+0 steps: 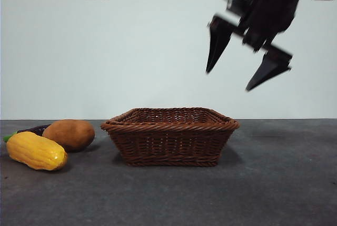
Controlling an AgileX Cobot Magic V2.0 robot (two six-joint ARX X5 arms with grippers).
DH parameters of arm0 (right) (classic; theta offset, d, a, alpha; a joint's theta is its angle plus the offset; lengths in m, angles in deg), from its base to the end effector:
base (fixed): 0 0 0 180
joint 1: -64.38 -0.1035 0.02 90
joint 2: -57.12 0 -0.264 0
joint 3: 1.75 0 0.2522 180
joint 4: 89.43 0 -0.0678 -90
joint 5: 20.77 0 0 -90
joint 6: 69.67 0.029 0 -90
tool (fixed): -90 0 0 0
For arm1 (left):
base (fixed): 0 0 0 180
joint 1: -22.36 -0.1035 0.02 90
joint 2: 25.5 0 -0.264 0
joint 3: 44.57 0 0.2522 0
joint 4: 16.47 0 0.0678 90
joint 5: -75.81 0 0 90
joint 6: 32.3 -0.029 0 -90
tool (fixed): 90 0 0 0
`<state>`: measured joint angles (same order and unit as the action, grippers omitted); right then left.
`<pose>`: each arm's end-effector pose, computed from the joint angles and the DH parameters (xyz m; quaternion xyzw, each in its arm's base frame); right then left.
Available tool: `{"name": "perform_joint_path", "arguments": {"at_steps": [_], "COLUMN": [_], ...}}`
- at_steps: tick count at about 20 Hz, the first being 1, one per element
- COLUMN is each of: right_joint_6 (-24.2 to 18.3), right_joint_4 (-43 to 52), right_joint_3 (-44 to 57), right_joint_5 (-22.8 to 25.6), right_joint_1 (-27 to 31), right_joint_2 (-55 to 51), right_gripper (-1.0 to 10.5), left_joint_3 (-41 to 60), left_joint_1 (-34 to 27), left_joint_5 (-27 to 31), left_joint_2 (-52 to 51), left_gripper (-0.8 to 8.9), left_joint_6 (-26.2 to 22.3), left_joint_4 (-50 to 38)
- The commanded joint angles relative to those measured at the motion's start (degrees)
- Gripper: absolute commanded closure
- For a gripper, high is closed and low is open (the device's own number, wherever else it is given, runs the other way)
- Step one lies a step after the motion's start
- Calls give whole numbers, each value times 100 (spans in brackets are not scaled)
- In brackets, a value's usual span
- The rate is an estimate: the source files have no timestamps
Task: Help me put the vegetables on the table into the basket
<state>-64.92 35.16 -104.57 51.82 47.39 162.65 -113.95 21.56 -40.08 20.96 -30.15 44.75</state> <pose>0.3733 0.1231 0.2649 0.0364 0.4960 0.2381 0.8342 0.1443 -0.0106 0.3349 -0.0930 0.3230 -0.1992 0.9205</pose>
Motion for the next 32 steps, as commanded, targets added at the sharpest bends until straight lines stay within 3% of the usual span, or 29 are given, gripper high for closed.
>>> {"name": "perform_joint_path", "arguments": {"at_steps": [1,8,15,22,28,32], "right_joint_6": [118,129,225,420,133,-179], "right_joint_4": [127,195,387,415,413,96], "right_joint_3": [-179,-262,-260,-262,-269,-269], "right_joint_5": [101,310,435,437,448,457], "right_joint_1": [-94,-295,-479,-479,-463,-463], "right_joint_2": [483,1335,1534,1095,-1008,-2297], "right_gripper": [392,425,950,958,958,958], "left_joint_3": [-9,-9,-9,-9,-9,-9], "left_joint_1": [2,2,4,4,157,671], "left_joint_5": [26,42,42,372,472,1141], "left_joint_2": [17,103,229,400,1309,2304], "left_gripper": [146,146,146,149,154,154], "left_joint_6": [22,22,24,229,822,1530], "left_joint_4": [-39,-37,-33,83,63,-378]}}
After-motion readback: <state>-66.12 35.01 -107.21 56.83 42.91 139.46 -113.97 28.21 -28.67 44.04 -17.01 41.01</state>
